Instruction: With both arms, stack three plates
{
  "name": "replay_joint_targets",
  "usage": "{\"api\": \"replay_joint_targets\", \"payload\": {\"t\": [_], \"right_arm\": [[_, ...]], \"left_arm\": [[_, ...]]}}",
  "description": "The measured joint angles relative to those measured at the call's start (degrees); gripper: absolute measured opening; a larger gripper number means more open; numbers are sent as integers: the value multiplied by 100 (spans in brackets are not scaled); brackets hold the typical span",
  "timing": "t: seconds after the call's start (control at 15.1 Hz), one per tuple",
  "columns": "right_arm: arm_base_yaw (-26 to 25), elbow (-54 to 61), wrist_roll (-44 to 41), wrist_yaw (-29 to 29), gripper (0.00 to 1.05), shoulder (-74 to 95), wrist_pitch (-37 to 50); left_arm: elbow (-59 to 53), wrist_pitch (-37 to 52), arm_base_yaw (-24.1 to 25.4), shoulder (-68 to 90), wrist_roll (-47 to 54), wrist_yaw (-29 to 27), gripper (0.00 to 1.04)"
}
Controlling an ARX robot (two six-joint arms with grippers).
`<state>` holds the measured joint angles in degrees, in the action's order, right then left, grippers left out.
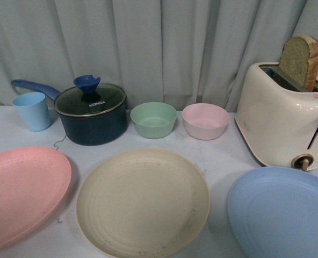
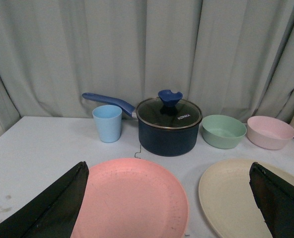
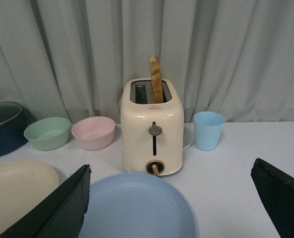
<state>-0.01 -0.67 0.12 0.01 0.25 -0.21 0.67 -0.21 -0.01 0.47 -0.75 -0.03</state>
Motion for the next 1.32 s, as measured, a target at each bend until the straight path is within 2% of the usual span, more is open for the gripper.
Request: {"api": "replay_joint_targets", "payload": {"t": [1.32], "right_arm": [[0, 0, 0, 0, 98, 0, 2]], "left_arm": [[0, 0, 0, 0, -2, 0, 98]]}}
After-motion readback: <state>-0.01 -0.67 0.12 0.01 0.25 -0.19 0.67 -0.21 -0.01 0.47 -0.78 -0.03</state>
